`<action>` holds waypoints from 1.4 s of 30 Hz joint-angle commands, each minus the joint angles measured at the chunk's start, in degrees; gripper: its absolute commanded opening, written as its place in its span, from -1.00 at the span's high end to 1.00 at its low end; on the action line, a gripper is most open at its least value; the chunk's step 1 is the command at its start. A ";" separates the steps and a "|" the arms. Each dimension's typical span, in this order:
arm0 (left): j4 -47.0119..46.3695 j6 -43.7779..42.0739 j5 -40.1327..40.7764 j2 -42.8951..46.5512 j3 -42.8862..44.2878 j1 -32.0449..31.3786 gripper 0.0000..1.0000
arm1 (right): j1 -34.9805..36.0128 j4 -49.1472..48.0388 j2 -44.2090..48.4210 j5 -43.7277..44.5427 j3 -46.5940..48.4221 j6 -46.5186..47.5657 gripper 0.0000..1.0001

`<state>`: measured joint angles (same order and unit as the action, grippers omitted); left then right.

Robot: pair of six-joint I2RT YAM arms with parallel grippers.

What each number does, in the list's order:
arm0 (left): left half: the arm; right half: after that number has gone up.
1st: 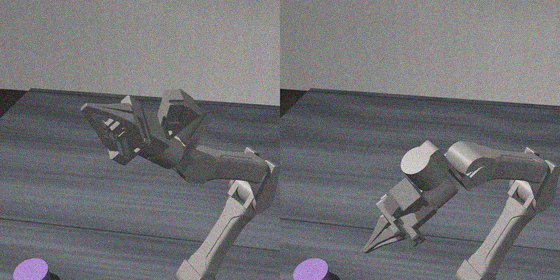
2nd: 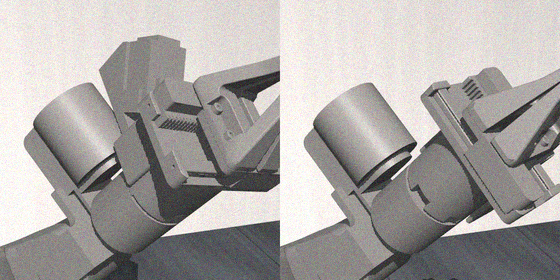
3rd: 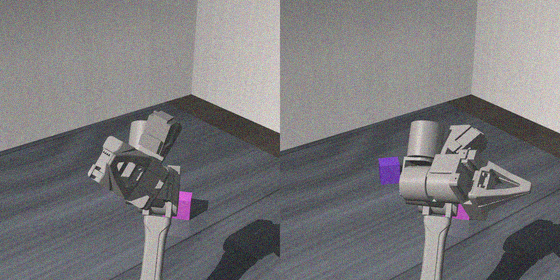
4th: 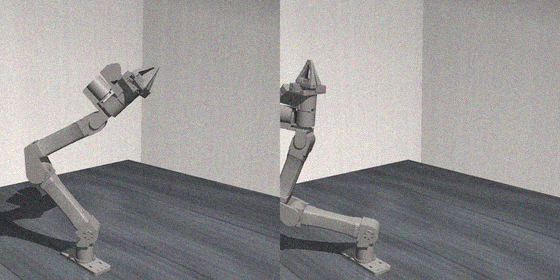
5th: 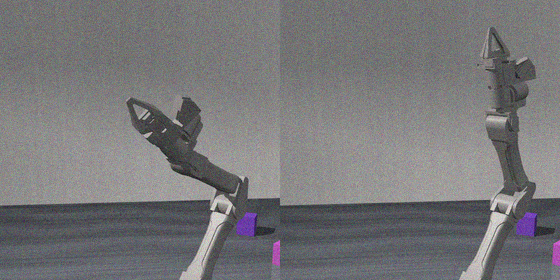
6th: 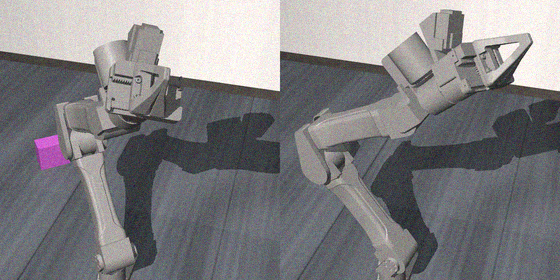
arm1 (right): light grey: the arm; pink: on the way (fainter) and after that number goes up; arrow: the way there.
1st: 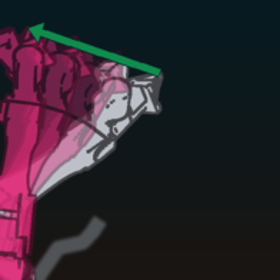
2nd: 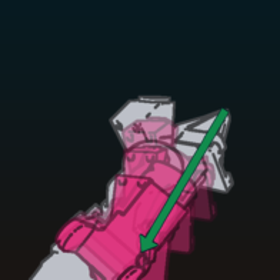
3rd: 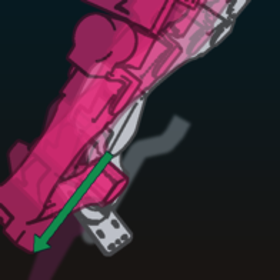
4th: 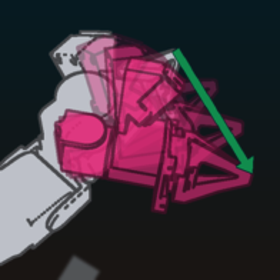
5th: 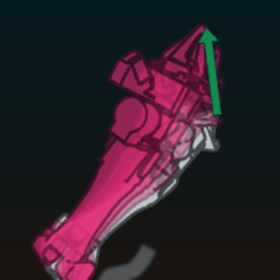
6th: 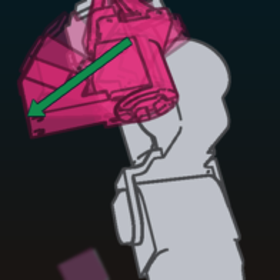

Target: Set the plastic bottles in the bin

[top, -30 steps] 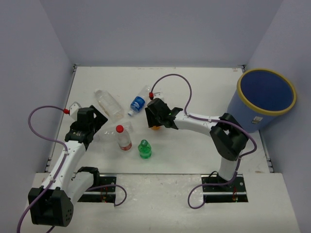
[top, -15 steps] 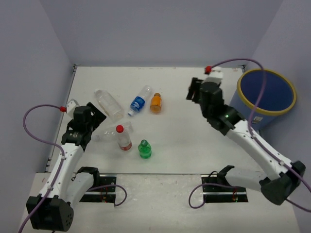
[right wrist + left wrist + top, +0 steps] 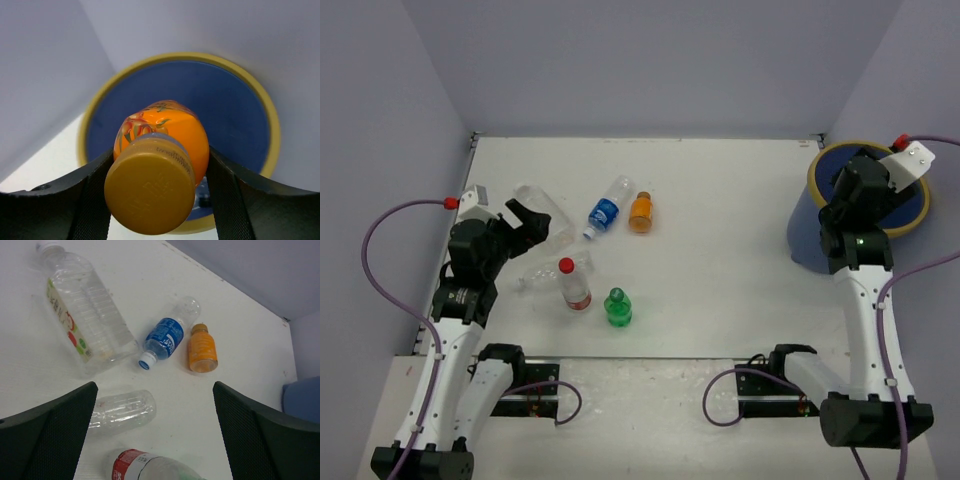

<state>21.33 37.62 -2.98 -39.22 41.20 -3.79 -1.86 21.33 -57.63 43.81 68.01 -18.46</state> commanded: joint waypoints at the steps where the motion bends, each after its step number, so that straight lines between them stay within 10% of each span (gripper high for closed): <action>1: -4.38 -4.42 -9.19 0.72 3.81 0.10 -1.00 | -4.63 3.13 -1.38 -1.90 0.89 -3.72 -0.58; 3: -4.62 -4.69 -10.84 0.72 3.84 0.10 -1.00 | -5.32 3.48 -1.80 -4.87 1.84 -3.11 -0.97; 16: -4.63 -4.25 -10.12 0.46 -1.99 0.10 -1.00 | 0.15 -4.22 4.14 -68.59 1.49 6.38 -0.97; 29: -5.06 -2.99 -8.41 -0.77 -3.41 0.10 -1.00 | 47.11 -7.50 -6.27 -66.00 -10.31 15.36 -0.97; 42: -4.28 -2.73 -5.91 -1.04 -4.80 0.10 -1.00 | 60.04 -19.85 -22.26 -66.50 -12.38 20.39 -0.97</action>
<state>18.30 34.85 -10.02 -40.44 37.56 -3.77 56.79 10.14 -75.57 -23.48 54.17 -0.86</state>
